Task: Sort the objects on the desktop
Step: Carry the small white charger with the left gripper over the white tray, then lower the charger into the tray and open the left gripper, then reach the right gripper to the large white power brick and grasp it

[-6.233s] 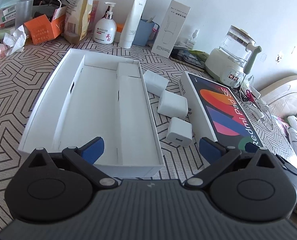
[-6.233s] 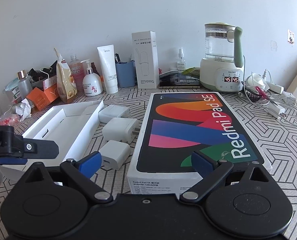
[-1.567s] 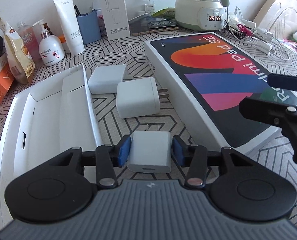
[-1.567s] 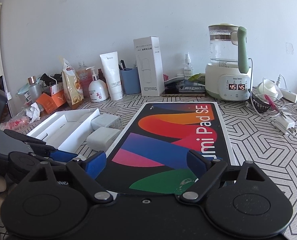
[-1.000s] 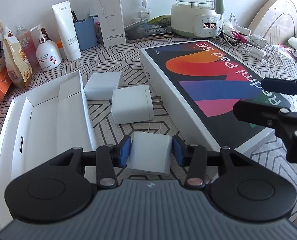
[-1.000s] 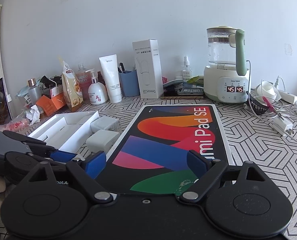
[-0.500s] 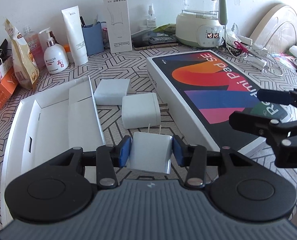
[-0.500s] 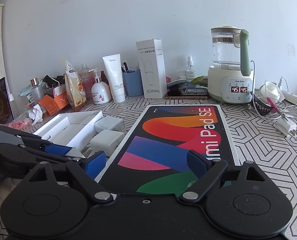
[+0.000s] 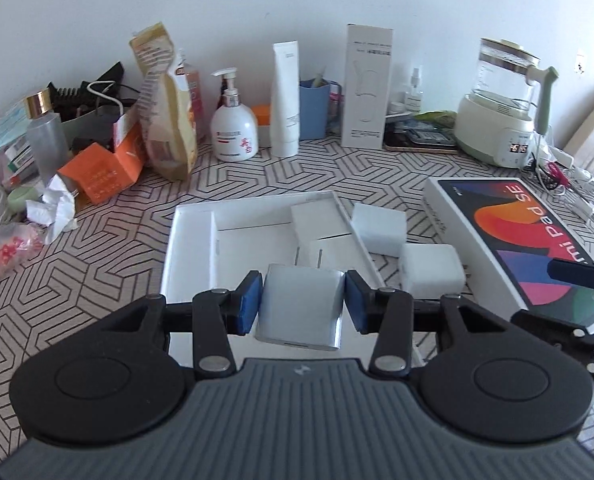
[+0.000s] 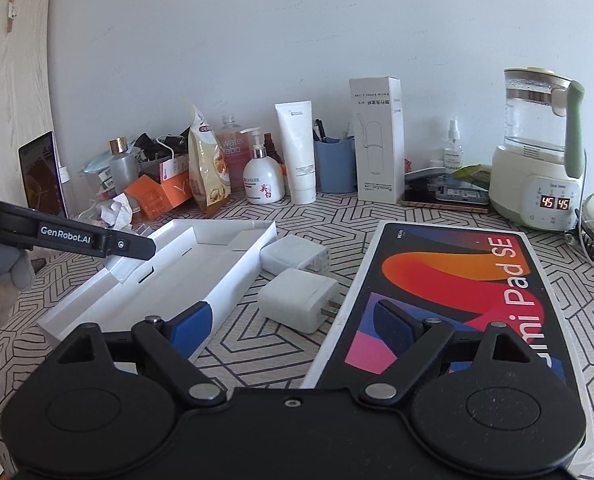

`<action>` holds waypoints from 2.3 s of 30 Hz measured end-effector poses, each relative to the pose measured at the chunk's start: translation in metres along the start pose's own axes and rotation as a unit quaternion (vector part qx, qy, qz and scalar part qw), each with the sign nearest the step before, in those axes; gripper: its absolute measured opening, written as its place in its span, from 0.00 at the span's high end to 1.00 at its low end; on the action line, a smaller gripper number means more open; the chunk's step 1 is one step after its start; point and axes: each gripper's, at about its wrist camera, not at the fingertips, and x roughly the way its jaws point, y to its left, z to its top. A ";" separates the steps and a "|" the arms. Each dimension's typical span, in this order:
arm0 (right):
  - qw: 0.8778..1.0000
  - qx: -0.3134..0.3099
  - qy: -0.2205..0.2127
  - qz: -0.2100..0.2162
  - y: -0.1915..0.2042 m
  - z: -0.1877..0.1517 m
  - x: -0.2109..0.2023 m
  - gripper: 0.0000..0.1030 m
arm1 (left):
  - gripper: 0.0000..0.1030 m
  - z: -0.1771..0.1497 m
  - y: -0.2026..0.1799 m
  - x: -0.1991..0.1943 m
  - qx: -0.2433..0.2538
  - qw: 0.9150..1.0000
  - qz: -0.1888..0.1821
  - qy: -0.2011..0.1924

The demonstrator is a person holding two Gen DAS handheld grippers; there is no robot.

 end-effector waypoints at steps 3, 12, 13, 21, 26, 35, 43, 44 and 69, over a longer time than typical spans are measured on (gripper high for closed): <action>1.000 0.001 0.007 -0.001 0.004 0.000 0.004 0.11 | 0.58 -0.002 0.012 0.006 -0.009 1.000 0.008 0.002; 1.000 -0.001 0.013 -0.008 0.012 0.001 0.006 0.11 | 0.58 0.000 0.024 0.032 -0.023 1.000 0.000 0.013; 1.000 -0.006 0.013 -0.008 0.013 0.002 0.007 0.11 | 0.58 0.002 0.023 0.037 -0.020 1.000 0.002 0.018; 1.000 -0.012 0.018 -0.006 0.013 0.003 0.010 0.11 | 0.58 0.008 0.020 0.067 -0.020 0.999 0.000 0.049; 1.000 -0.016 0.023 -0.006 0.012 0.003 0.013 0.11 | 0.58 0.009 0.022 0.078 -0.024 0.998 0.004 0.058; 0.999 -0.015 0.031 -0.006 0.012 0.002 0.018 0.11 | 0.57 0.004 0.025 0.091 -0.037 0.996 0.015 0.078; 0.993 -0.096 0.065 -0.012 0.027 0.008 0.029 0.11 | 0.41 0.001 0.027 0.048 -0.019 0.999 0.005 0.038; 0.992 -0.106 0.070 -0.013 0.029 0.009 0.030 0.11 | 0.39 -0.002 0.027 0.040 -0.022 0.999 0.000 0.031; 0.979 -0.146 0.139 -0.029 0.033 0.036 0.091 0.41 | 0.21 -0.054 0.067 -0.015 -0.038 0.999 -0.030 -0.019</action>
